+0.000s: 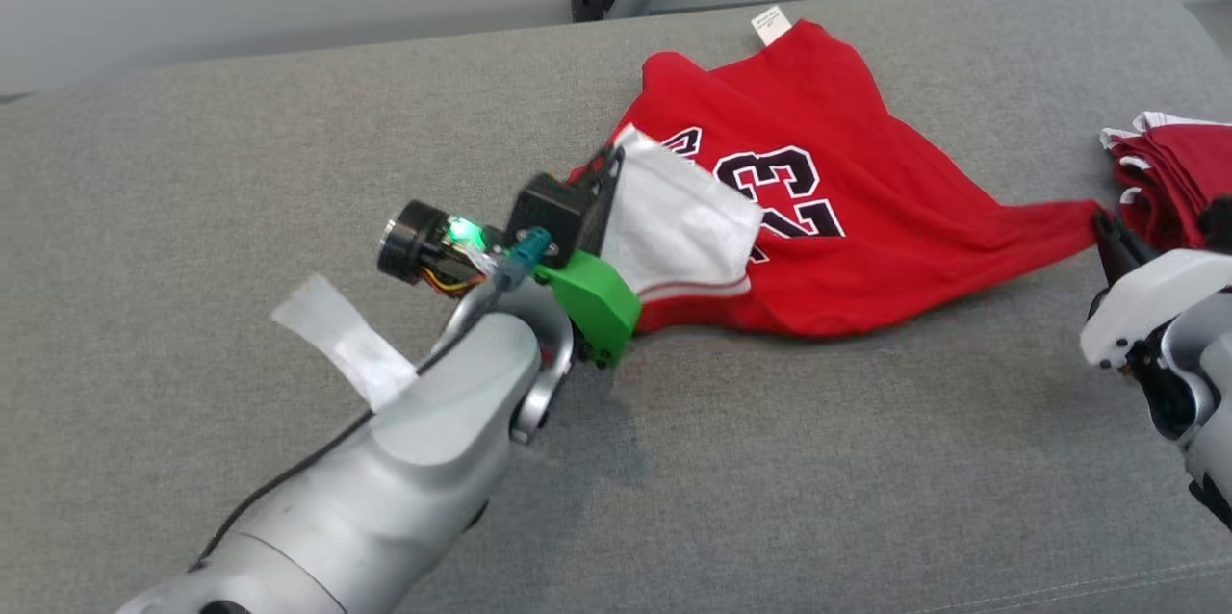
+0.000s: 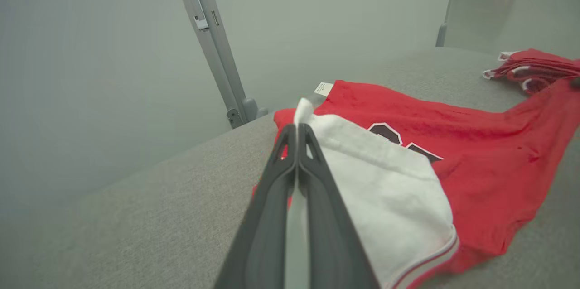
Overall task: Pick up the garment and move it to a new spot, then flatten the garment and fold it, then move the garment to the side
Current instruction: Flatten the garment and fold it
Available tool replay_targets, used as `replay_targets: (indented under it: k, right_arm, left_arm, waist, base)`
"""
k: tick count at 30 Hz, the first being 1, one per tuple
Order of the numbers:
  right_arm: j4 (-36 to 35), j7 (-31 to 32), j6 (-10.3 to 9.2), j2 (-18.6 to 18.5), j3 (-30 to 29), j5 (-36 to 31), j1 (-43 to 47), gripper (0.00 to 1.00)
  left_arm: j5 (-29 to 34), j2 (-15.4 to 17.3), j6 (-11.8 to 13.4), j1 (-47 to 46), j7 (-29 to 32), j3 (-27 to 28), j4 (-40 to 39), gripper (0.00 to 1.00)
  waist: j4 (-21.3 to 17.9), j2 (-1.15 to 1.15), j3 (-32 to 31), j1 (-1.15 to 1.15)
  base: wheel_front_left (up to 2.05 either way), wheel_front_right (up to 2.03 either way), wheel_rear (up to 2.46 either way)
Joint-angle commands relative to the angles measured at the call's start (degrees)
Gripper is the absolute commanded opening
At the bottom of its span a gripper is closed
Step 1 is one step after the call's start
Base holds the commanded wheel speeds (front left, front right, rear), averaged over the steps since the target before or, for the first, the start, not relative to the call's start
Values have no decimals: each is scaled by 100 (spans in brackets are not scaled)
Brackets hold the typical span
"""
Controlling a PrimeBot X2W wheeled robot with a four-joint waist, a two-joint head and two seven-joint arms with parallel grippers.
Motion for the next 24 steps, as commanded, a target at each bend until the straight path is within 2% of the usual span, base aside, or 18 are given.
replay_targets:
  k: [1, 5, 10, 18, 24]
  right_arm:
    - [-248, 6, -9, -110, -84, 101, -155, 0]
    - [-792, 152, -8, -304, -226, 207, -523, 0]
    - [-1287, 503, -8, -500, -417, 196, -1166, 0]
    - [-1670, 1222, -8, -684, -691, 174, -2033, 0]
    - [-1699, 1931, -8, -797, -933, 261, -2493, 0]
  left_arm:
    - [4, 265, -113, -164, -51, 360, -337, 0]
    - [41, 759, -573, -37, -37, 1070, -1027, 0]
    - [-116, 1233, -1138, -343, -39, 1655, -1386, 0]
    - [3, 1635, -1449, -1191, -6, 1917, -1619, 0]
    - [75, 1836, -1494, -1913, 142, 2055, -1780, 0]
  waist:
    - [56, 0, -395, 0]
    - [50, 0, -742, 0]
    - [61, 0, -1033, 0]
    - [117, 0, -1276, 0]
    - [147, 0, -1375, 0]
  base:
    - [0, 0, 0]
    - [0, 0, 0]
    - [0, 0, 0]
    - [0, 0, 0]
    - [0, 0, 0]
